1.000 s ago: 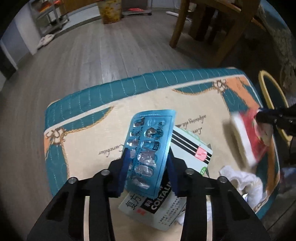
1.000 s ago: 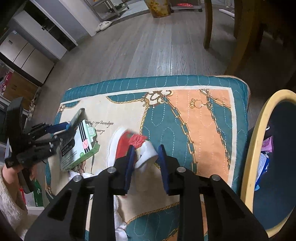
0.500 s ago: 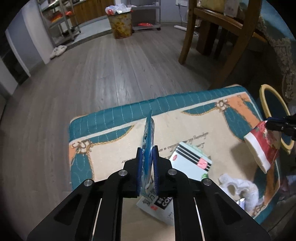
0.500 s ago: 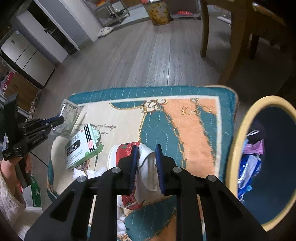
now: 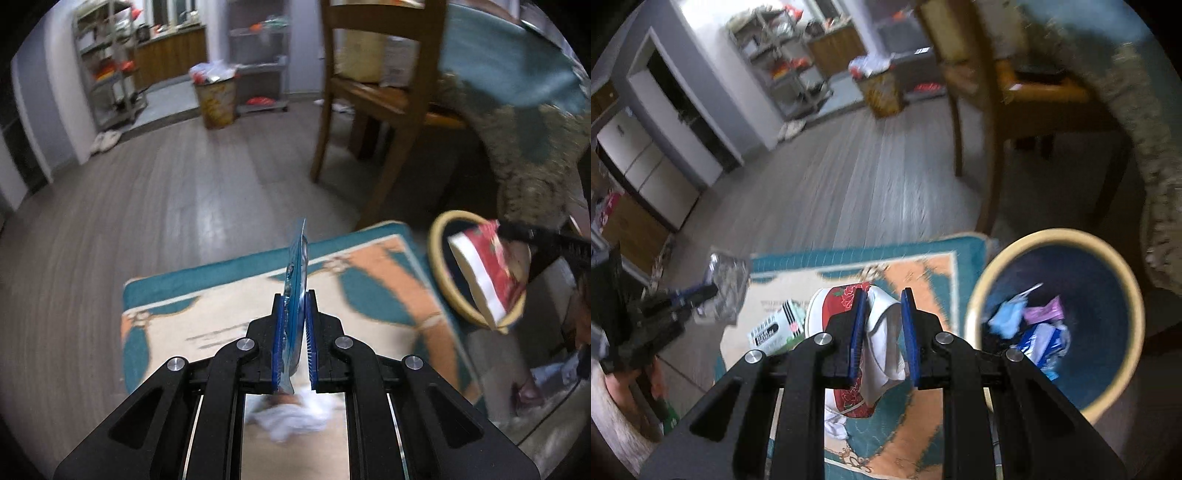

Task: Collect trash
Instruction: 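Carry the cup and blister pack over the wastebasket and open both tools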

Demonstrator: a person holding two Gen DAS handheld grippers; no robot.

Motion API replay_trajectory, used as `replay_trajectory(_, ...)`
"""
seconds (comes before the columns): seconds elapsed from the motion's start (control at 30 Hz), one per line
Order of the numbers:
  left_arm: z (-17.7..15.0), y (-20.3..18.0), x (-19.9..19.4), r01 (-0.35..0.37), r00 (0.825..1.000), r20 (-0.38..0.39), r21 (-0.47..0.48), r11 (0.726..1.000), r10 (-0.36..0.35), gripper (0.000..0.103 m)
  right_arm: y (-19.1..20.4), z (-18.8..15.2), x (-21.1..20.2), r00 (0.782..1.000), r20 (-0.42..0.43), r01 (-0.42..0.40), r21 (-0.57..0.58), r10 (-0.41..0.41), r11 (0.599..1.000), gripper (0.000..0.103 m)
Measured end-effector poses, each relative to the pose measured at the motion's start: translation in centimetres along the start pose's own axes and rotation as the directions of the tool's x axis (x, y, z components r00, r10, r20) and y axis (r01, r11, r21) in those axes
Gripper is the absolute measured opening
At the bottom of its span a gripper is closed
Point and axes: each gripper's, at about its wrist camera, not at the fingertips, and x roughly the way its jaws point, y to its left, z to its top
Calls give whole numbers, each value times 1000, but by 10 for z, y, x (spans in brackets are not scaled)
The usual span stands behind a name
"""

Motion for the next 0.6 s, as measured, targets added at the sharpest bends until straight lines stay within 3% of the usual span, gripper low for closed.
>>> replay_trajectory(0.17,-4,-54,-17,19,1000,16,77,997,-20,12,-29,4,-32,998,65,23,47,-26,999,19)
replay_trajectory(0.33,-9,-87,-22,71,997,31,124,990,-75,12,-69,0,-32,998,48,44,125,-50,991,19)
replay_trajectory(0.47,-15,-106,-4,121,990,55,118,986,-128,12,-97,-4,-26,996,29,79,170,-86,982,19)
replay_trajectory(0.6,-10,-131,21,175,984,9,157,972,-179,12,-123,-8,-26,992,23,117,207,-124,971,19)
